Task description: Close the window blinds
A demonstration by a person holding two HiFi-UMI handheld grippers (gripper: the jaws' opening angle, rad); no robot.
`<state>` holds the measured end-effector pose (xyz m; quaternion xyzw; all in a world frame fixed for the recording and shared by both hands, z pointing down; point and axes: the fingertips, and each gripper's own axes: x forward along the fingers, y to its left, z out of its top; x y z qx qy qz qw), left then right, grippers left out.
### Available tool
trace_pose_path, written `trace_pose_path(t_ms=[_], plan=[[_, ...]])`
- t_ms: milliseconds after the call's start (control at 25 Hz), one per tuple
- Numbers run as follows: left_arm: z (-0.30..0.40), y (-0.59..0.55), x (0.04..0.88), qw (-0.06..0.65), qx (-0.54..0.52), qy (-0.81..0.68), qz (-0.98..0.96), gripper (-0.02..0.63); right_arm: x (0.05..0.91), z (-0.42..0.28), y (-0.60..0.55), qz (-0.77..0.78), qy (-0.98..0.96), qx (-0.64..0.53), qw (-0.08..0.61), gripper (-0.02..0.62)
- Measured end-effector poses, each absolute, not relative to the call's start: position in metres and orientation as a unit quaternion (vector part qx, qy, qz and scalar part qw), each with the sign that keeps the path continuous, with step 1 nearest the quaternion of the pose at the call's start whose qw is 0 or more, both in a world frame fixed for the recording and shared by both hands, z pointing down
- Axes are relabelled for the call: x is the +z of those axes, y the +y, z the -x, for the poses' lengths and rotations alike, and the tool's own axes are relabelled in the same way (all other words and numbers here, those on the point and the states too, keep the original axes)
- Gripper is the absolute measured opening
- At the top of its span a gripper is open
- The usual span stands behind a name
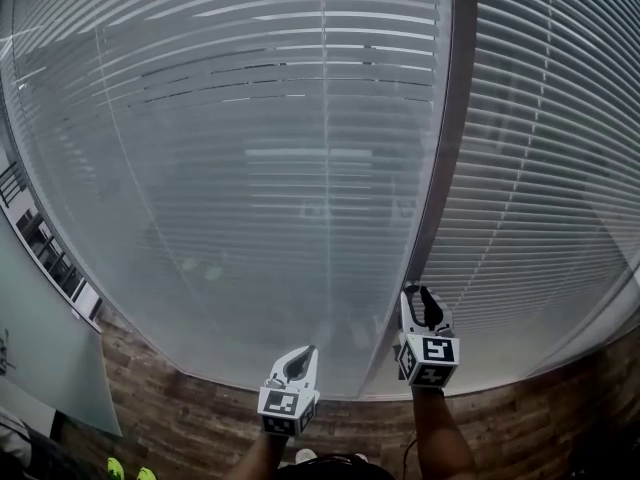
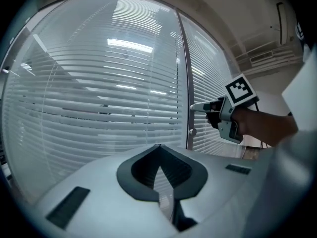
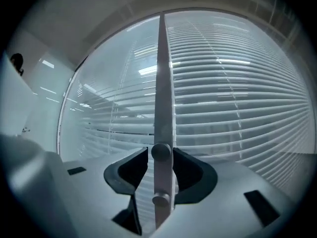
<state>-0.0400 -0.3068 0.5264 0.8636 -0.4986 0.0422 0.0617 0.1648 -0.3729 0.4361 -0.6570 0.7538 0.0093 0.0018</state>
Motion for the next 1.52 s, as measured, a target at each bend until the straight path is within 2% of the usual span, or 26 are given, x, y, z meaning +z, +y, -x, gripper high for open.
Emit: trace_pose_path(t_ms=[80,200,240,360,440,1080,1160,1520], plan=[[0.041,-0.304,0.528,0.061,0.042,-0.496,-0.865,0.0,0.433,-0.169,-0.371,0.671,0.741,0.006,0.012,0.157],[0.047,-0.303,0.528,0.064,0.045,-0.503,-0.861,0.0,0.432,-0.179,-0.371,0.688,0.725,0.002,0.018,0.017],[0.049,-0.303,0.528,0.066,0.045,-0.506,-0.859,0.0,0.432,-0.18,-0.371,0.688,0.726,-0.001,0.018,0.014],[0.052,-0.301,0.528,0.071,0.046,-0.512,-0.855,0.0,0.434,-0.176,-0.369,0.681,0.732,0.002,0.015,0.031],[0.049,-0.3,0.529,0.067,0.044,-0.506,-0.859,0.0,0.434,-0.172,-0.367,0.679,0.734,0.008,0.013,0.121],[0.045,-0.297,0.532,0.064,0.041,-0.497,-0.865,0.0,0.435,-0.167,-0.377,0.688,0.726,0.012,-0.004,0.124],[0.044,-0.297,0.532,0.063,0.042,-0.496,-0.865,0.0,0.434,-0.165,-0.378,0.688,0.724,0.038,-0.031,0.124],[0.039,-0.297,0.532,0.057,0.05,-0.493,-0.867,0.0,0.433,-0.151,-0.377,0.631,0.691,0.242,-0.257,0.123]])
